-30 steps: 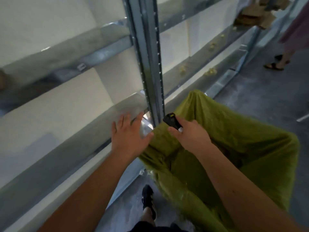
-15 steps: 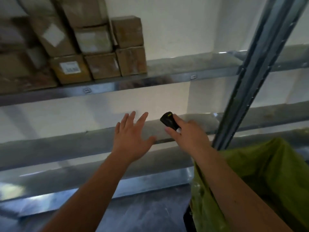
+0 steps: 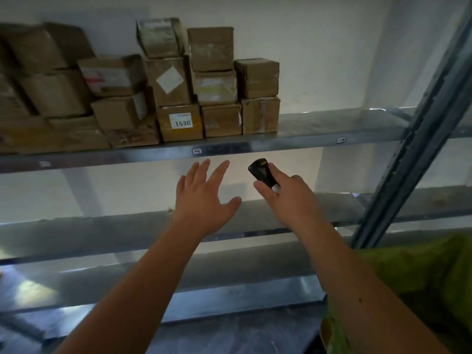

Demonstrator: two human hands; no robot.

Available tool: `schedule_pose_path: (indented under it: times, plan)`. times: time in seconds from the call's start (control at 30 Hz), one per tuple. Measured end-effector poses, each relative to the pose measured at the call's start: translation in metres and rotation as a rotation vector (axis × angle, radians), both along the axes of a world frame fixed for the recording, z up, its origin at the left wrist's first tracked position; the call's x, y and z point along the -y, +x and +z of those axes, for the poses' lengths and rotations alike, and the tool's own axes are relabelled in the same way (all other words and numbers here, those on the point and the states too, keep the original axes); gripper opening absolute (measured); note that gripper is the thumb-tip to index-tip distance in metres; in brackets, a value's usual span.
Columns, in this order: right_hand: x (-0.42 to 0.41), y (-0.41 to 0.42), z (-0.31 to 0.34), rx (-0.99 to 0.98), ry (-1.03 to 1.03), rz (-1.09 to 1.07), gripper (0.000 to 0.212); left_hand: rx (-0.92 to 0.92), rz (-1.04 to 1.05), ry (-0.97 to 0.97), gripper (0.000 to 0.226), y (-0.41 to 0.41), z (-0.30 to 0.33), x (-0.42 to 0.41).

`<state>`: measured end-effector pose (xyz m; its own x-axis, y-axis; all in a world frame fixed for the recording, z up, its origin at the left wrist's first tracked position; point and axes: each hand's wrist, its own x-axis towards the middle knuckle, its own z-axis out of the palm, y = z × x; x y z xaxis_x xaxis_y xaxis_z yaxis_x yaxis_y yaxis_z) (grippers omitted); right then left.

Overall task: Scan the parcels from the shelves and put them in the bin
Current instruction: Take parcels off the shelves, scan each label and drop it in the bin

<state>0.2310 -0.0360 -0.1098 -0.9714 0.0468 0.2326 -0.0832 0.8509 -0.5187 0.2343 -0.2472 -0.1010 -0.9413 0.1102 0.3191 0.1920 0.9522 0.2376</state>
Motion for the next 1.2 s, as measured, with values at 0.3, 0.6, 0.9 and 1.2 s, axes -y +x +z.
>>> schedule_pose_path:
  times: [0.3,0.6,0.9,1.2]
  plan:
    - [0.011,0.008,0.045,-0.166,0.014,-0.111,0.068,-0.073,-0.108,0.014,0.088,-0.021,0.044,0.013]
    - [-0.029,-0.013,0.069,-0.205,0.091,-0.148,0.066,-0.142,-0.204,0.062,0.091,-0.054,0.087,-0.005]
    - [-0.071,-0.096,0.112,-0.236,0.147,-0.143,0.073,-0.188,-0.222,0.152,0.09,-0.113,0.134,-0.053]
    - [-0.115,-0.182,0.128,-0.282,0.222,-0.088,0.074,-0.198,-0.083,0.277,0.083,-0.166,0.15,-0.094]
